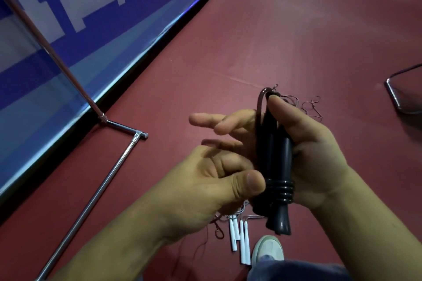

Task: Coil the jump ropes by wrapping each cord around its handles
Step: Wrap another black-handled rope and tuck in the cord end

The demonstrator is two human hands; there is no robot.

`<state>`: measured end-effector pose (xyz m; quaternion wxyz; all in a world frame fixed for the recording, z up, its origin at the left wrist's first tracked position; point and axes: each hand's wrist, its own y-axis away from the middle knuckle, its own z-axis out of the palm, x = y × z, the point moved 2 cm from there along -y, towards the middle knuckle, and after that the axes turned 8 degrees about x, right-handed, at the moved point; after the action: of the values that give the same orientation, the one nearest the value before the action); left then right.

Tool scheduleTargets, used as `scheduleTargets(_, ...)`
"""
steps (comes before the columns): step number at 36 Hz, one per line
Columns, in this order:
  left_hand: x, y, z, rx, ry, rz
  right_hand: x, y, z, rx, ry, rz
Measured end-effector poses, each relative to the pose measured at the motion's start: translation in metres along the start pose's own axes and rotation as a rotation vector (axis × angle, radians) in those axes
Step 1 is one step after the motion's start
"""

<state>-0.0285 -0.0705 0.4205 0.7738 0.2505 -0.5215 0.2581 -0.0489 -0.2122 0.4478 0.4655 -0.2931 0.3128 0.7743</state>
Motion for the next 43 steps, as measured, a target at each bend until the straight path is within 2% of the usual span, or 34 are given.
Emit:
scheduleTargets(6,0.005,-0.001,0.002,-0.022,-0.087,0.047,0.005,-0.001,0.0,-0.099,-0.12,0.058)
scheduleTargets(12,-0.007,-0.002,0.005,0.004,0.076,-0.049,0.005,-0.002,-0.003,-0.078,-0.12,0.058)
scheduleTargets(16,-0.012,0.001,0.003,-0.027,0.063,-0.046,0.007,-0.003,-0.006,-0.068,-0.126,0.095)
scheduleTargets(21,-0.015,0.0,0.003,0.062,0.072,-0.053,0.005,-0.007,-0.015,0.157,0.151,0.047)
scheduleTargets(24,-0.012,-0.004,-0.001,0.148,0.092,-0.053,0.006,-0.01,-0.018,0.313,0.177,0.002)
scheduleTargets(27,-0.012,-0.004,-0.002,0.234,0.062,-0.063,0.006,-0.009,-0.015,0.375,0.165,-0.024)
scheduleTargets(30,-0.007,-0.004,-0.004,0.296,-0.066,-0.015,0.006,-0.006,-0.015,0.465,0.171,-0.043)
scheduleTargets(36,-0.005,-0.006,-0.022,0.565,-0.541,0.082,0.014,0.002,-0.013,0.62,0.453,-0.078)
scheduleTargets(40,-0.009,-0.003,-0.018,0.668,-0.825,0.158,0.031,-0.004,-0.005,0.658,0.374,-0.063)
scheduleTargets(43,-0.012,-0.004,-0.019,0.701,-0.808,0.152,0.041,-0.012,-0.004,0.594,0.291,0.001)
